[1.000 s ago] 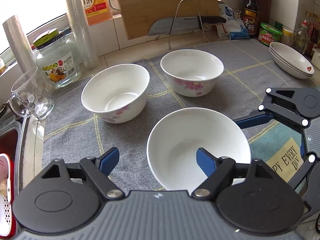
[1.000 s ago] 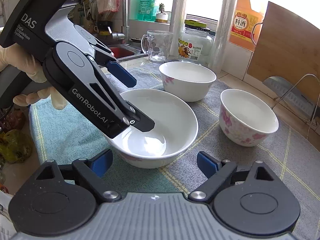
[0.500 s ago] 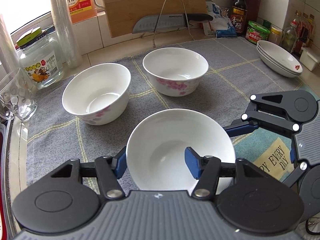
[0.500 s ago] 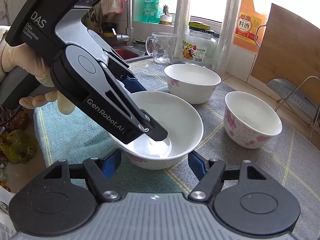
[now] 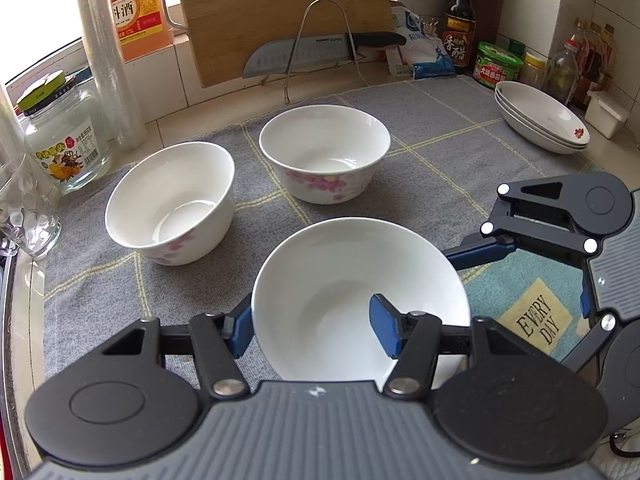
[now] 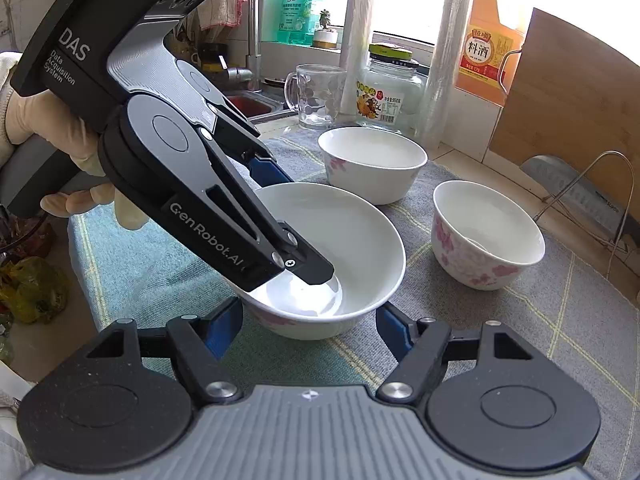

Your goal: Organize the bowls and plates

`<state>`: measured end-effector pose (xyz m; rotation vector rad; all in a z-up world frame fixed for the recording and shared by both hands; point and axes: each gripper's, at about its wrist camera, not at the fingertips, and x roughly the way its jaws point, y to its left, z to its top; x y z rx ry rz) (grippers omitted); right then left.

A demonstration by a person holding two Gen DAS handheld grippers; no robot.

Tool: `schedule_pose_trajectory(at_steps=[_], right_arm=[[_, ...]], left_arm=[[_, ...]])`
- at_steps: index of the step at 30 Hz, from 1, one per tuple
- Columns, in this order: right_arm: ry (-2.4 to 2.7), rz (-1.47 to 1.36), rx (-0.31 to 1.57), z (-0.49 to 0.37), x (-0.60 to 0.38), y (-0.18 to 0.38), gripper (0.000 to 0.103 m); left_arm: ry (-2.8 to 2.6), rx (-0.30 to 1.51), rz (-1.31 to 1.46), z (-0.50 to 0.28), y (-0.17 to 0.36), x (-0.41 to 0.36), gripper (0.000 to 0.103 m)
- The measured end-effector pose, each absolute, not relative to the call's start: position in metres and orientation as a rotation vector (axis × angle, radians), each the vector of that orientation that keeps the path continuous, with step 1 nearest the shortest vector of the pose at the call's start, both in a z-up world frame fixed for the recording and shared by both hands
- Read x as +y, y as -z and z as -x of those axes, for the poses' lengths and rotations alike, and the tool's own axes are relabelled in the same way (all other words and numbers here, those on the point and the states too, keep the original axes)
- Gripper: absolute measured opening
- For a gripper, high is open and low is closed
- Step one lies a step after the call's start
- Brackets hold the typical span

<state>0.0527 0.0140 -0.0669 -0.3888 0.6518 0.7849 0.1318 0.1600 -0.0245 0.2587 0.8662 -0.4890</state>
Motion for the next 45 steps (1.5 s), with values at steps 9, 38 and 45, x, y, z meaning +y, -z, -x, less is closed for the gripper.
schedule_pose_trajectory(at_steps=[9,38,45], right_arm=[[-0.715,0.378,0.663,-0.05,-0.02,0.058,0.078],[-0.503,0.329,0.735,-0.044,-0.114,0.057,0.078],[-0.493,0.325,0.753,-0.046,-0.119,0.059,0.078]], left_arm=[[0.573,0.84,-0.28,-0.134,0.02,0.125,0.059],[0.782,0.818,-0.333,-0.148,0.031,0.024,0.059],[0.785,0.836,-0.322,-0.154,0.039,0.017,0.059]])
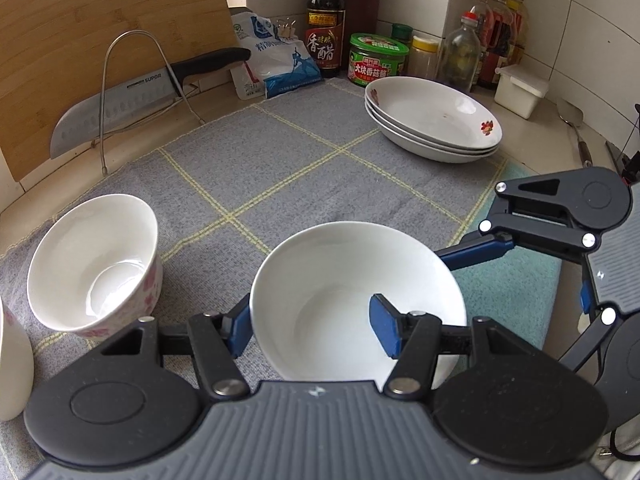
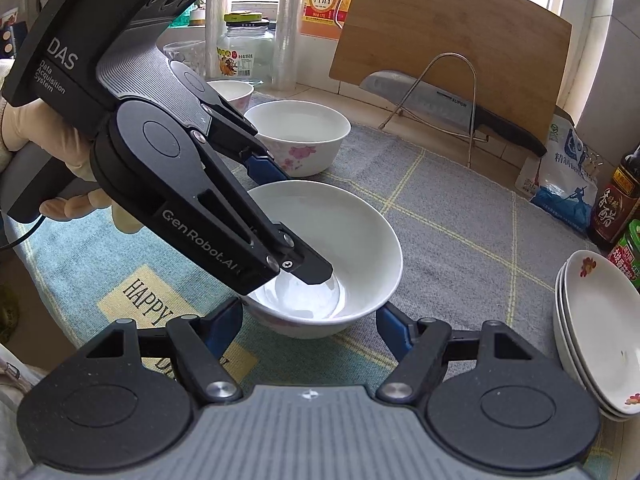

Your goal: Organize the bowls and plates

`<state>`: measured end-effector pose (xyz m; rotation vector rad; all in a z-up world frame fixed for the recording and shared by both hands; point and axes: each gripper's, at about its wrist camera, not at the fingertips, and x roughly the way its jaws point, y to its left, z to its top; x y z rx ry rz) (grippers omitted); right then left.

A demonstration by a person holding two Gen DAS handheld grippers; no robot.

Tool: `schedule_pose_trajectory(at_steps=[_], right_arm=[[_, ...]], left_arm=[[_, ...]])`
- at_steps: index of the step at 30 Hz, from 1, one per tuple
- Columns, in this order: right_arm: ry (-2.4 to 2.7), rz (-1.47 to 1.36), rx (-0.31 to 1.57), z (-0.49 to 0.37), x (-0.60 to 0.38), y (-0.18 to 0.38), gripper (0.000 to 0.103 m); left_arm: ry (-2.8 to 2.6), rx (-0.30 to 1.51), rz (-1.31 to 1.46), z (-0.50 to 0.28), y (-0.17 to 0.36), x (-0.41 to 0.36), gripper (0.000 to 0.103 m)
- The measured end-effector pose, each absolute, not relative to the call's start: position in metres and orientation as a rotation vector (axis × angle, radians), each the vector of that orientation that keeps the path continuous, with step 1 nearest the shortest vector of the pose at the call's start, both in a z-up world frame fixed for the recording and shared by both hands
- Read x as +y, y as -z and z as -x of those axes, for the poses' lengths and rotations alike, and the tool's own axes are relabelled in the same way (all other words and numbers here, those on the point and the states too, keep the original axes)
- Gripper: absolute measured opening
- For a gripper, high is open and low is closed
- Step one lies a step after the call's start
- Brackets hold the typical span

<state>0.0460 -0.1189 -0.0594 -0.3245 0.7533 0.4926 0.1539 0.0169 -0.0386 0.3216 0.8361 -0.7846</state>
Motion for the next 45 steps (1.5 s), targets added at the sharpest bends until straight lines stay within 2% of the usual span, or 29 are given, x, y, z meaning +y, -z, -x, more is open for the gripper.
schedule_pose_trajectory(at_steps=[4,6,7,8,9,10,28,45], right_arm=[[-0.491,0.324,0.756,-0.047,-0.119,0.06,0.078],[-0.491,0.323,0.753,-0.048,-0.119,0.059,0.079],[-0.495,0.322,0.749,-0.047,-0.119,0.059,0.085],[-0.503,0.321,0.744,-0.047,-0.119,0.058,0.089],[-0.506,0.321,0.734,-0.046,-0.118,0.057,0.099],[-0.507,0.32,0.722,-0.045,-0.118,0.056,0.103],[-0.524,0.333,0.689,-0.044,-0.116,0.036,0.103],[-0.566,0.272,0.681,-0.094,-0.127,0.012,0.103]], left_arm=[[0.783,0.837,-0.318,-0.154,0.041,0.016,0.062],[0.797,0.838,-0.303,-0.154,0.042,0.017,0.072],[0.8,0.832,-0.301,-0.154,0.042,0.017,0.076],[0.799,0.824,-0.304,-0.153,0.042,0.016,0.085],[0.798,0.813,-0.307,-0.151,0.041,0.016,0.089],[0.798,0.804,-0.309,-0.15,0.04,0.016,0.09],[0.615,0.744,-0.215,-0.143,0.018,0.064,0.097],[0.287,0.705,-0.168,-0.165,0.044,0.093,0.097]])
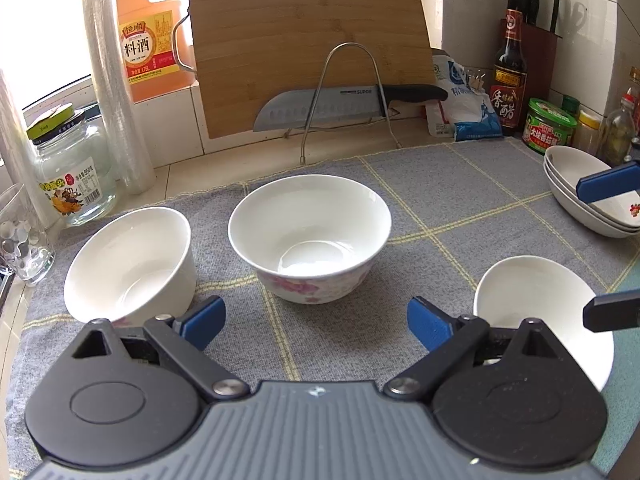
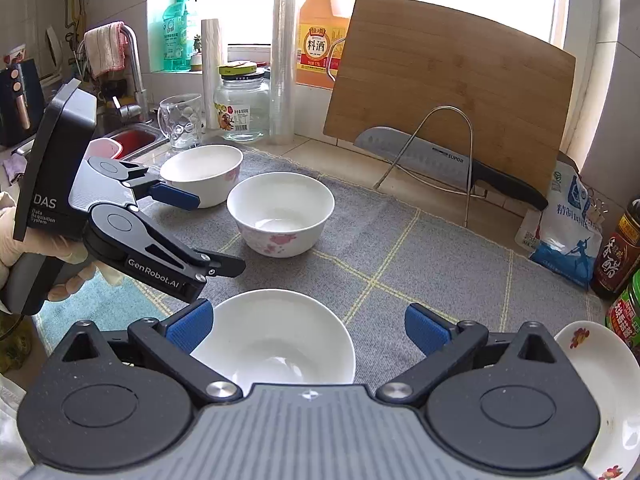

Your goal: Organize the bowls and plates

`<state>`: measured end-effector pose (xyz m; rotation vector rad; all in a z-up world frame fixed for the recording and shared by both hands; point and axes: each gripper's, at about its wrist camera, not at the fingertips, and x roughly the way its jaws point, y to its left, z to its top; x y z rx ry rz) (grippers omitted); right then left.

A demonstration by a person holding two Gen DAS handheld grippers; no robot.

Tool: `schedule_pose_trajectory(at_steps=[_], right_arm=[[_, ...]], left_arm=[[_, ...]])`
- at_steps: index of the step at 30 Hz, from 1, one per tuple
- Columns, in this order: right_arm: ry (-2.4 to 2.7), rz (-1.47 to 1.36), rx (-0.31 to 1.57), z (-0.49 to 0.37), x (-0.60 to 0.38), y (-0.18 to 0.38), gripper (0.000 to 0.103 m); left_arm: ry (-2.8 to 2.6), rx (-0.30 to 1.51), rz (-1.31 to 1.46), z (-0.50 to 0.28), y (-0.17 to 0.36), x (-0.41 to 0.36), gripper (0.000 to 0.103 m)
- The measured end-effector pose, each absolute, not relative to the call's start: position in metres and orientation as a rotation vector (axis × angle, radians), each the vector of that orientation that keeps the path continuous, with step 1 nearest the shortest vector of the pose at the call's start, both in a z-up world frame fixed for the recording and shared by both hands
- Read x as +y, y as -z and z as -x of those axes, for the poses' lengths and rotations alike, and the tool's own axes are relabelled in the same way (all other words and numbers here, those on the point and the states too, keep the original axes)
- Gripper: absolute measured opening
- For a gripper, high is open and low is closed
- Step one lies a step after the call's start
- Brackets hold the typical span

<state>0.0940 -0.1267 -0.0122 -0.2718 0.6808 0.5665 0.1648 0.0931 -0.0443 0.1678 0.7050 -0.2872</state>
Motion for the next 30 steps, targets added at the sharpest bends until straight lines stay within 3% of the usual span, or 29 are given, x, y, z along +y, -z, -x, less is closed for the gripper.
schedule_pose_trajectory(at_steps=[30], right_arm=[[-0.772,0.349,0.797,-0.228,-0.064,0.028,0.103]], left_arm=[[0.233,0.682,-0.17,-0.201,0.063,0.077,0.096]])
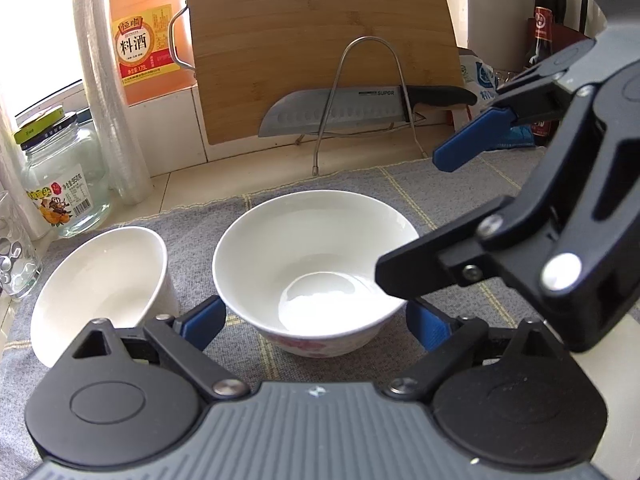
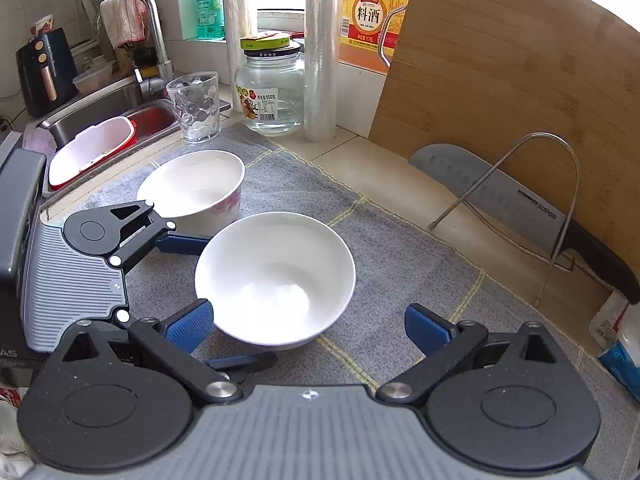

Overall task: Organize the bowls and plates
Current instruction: 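Grasp the rim of the white bowl with the right tool, then lift the white bowl with the right tool and lower it into the flowered bowl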

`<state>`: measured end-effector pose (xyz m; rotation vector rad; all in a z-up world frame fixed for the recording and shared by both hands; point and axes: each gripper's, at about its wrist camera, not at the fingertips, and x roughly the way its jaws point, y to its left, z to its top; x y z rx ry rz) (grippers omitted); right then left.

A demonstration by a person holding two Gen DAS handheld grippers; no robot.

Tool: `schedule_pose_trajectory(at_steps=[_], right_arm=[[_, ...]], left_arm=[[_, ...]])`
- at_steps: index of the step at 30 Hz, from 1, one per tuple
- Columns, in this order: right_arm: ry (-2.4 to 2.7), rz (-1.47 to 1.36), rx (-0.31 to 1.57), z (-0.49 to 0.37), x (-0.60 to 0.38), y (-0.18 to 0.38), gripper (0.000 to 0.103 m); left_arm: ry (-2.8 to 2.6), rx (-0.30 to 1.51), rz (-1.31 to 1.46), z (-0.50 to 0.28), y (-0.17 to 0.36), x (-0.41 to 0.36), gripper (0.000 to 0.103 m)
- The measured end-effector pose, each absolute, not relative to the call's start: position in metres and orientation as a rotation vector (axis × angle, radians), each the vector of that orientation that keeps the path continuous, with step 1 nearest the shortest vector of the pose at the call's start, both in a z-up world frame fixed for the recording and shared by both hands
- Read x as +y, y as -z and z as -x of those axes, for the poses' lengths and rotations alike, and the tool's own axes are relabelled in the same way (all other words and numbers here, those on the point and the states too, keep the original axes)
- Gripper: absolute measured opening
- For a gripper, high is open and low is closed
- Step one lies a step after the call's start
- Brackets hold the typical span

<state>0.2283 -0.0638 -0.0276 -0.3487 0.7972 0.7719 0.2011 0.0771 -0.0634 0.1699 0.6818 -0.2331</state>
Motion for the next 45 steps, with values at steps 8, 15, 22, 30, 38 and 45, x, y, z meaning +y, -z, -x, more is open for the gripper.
schedule_pose_trajectory(at_steps=[8,15,22,30,38,45], right_arm=[[-0.819,0.356,0.846,-0.263,-0.042,0.041,0.087],[-0.838,0.366,0.889,-0.274,-0.034,0.053,0.072],[-0.865,0.365,0.905,-0.275,-0.03,0.055,0.071],[-0.86,0.35,0.915,-0.275,-0.03,0.054,0.071],[-0.856,0.329,0.912,-0.268,-0.037,0.046,0.072],[-0.856,0.296,0.892,-0.248,-0.049,0.027,0.072]], left_arm=[[0.232,0.677,-0.153,-0.203,0.063,0.078,0.093],[0.233,0.674,-0.148,-0.202,0.062,0.078,0.092],[0.235,0.677,-0.146,-0.202,0.062,0.078,0.092],[0.25,0.701,-0.153,-0.206,0.06,0.079,0.092],[0.271,0.709,-0.178,-0.199,0.048,0.075,0.092],[0.299,0.707,-0.186,-0.185,0.033,0.07,0.092]])
